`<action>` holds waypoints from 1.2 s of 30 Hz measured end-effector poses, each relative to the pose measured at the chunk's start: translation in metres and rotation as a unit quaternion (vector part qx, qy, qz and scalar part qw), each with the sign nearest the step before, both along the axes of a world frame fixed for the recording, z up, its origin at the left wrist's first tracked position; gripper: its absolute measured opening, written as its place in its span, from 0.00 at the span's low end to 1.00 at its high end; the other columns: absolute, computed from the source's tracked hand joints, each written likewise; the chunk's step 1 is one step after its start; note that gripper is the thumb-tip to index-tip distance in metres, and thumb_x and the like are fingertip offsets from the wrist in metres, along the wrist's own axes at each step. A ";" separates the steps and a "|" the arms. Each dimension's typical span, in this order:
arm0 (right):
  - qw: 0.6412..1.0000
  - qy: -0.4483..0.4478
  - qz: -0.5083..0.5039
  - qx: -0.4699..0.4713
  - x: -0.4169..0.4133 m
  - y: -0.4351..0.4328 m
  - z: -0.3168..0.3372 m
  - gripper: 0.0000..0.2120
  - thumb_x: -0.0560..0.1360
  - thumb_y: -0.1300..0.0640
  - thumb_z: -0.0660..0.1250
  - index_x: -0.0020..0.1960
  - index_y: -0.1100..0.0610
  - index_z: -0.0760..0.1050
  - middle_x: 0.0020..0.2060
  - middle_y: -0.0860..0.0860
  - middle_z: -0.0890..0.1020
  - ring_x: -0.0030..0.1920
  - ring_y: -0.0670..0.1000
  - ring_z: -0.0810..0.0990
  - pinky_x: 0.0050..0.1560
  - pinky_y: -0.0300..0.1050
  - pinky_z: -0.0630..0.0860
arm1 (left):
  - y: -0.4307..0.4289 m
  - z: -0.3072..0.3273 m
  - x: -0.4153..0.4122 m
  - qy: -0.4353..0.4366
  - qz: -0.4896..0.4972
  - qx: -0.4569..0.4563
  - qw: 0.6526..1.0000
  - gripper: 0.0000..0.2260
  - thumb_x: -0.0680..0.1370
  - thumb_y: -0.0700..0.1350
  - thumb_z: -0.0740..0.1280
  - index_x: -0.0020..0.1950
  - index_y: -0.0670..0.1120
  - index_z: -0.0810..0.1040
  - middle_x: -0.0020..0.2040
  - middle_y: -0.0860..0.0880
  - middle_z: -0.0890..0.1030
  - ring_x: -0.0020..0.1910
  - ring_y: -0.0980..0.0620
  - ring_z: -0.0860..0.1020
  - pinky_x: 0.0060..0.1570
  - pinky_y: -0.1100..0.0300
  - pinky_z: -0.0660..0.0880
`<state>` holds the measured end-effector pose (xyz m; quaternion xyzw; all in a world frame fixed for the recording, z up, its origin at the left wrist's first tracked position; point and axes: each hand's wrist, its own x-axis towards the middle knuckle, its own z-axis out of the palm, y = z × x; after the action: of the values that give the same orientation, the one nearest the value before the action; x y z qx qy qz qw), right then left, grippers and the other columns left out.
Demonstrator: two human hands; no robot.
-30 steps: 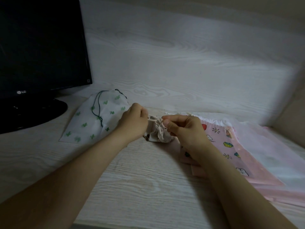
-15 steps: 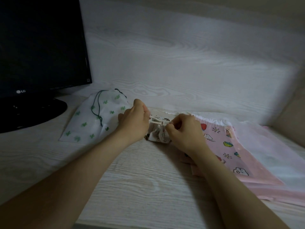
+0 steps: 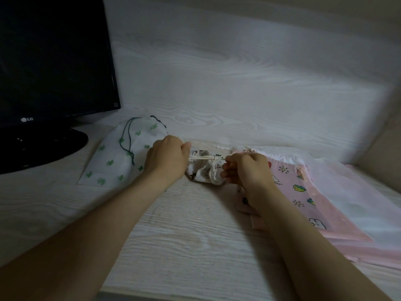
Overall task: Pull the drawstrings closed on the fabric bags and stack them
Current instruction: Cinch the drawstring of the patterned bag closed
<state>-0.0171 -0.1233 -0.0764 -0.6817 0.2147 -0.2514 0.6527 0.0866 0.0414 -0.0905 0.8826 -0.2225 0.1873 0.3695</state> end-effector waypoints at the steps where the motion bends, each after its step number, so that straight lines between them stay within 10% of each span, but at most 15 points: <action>1: 1.000 -0.004 -0.001 0.011 0.000 0.001 0.000 0.07 0.78 0.68 0.65 0.45 0.69 0.81 0.33 0.61 0.82 0.30 0.57 0.82 0.29 0.44 0.78 | -0.001 0.000 0.000 0.000 0.003 0.005 1.000 0.27 0.87 0.52 0.62 0.29 0.44 0.67 0.27 0.46 0.72 0.29 0.46 0.73 0.36 0.53 0.69; 11: 0.998 -0.037 -0.003 0.041 0.005 0.002 -0.003 0.10 0.80 0.70 0.61 0.43 0.69 0.79 0.34 0.61 0.81 0.29 0.55 0.81 0.31 0.47 0.83 | -0.004 0.001 0.001 -0.014 0.018 0.041 0.999 0.24 0.86 0.51 0.62 0.31 0.44 0.67 0.30 0.45 0.72 0.33 0.43 0.75 0.35 0.54 0.66; 16: 0.982 -0.044 -0.037 -0.179 0.005 -0.004 -0.014 0.07 0.84 0.58 0.61 0.53 0.60 0.77 0.41 0.49 0.84 0.37 0.40 0.83 0.44 0.48 0.84 | -0.003 -0.007 -0.005 -0.136 -0.053 0.065 0.987 0.19 0.86 0.49 0.63 0.34 0.49 0.71 0.29 0.53 0.72 0.34 0.45 0.76 0.41 0.52 0.68; 19: 0.951 -0.077 -0.031 -0.299 0.004 -0.001 -0.016 0.07 0.86 0.54 0.57 0.55 0.54 0.73 0.39 0.45 0.78 0.37 0.41 0.77 0.42 0.47 0.75 | 0.000 -0.008 -0.005 -0.137 -0.102 0.027 0.985 0.05 0.82 0.48 0.68 0.55 0.48 0.80 0.41 0.55 0.75 0.46 0.49 0.77 0.49 0.53 0.72; 23: 0.950 -0.170 0.006 -0.261 0.002 0.007 -0.010 0.07 0.87 0.54 0.55 0.55 0.55 0.70 0.30 0.52 0.72 0.29 0.50 0.67 0.30 0.44 0.66 | -0.001 -0.008 -0.002 -0.042 -0.101 0.053 0.993 0.19 0.80 0.52 0.66 0.70 0.49 0.76 0.65 0.49 0.71 0.65 0.47 0.68 0.67 0.51 0.69; 27: 0.970 -0.215 0.034 -0.107 -0.008 0.011 0.003 0.08 0.86 0.53 0.60 0.62 0.52 0.74 0.34 0.55 0.77 0.34 0.51 0.73 0.35 0.45 0.72 | -0.001 -0.004 -0.003 0.015 -0.138 -0.015 0.990 0.09 0.83 0.47 0.62 0.43 0.48 0.71 0.44 0.49 0.75 0.49 0.45 0.75 0.45 0.53 0.70; 33: 0.943 -0.233 0.024 -0.235 -0.020 0.021 0.002 0.28 0.80 0.57 0.70 0.73 0.43 0.60 0.32 0.58 0.77 0.29 0.50 0.73 0.32 0.48 0.74 | -0.003 0.008 -0.013 -0.029 -0.189 -0.143 0.971 0.09 0.89 0.48 0.57 0.52 0.45 0.70 0.35 0.48 0.74 0.30 0.56 0.68 0.32 0.57 0.65; 36: 0.915 -0.308 -0.036 -0.257 -0.017 0.025 0.002 0.19 0.80 0.63 0.66 0.62 0.48 0.61 0.40 0.61 0.79 0.30 0.55 0.74 0.31 0.53 0.73 | -0.002 0.016 -0.016 -0.033 -0.202 -0.191 0.960 0.09 0.89 0.50 0.56 0.55 0.48 0.70 0.32 0.53 0.69 0.28 0.57 0.66 0.31 0.56 0.65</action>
<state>-0.0338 -0.0980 -0.0740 -0.7071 -0.0446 -0.5183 0.4791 0.0702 0.0393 -0.0746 0.7257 -0.3680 0.1770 0.5538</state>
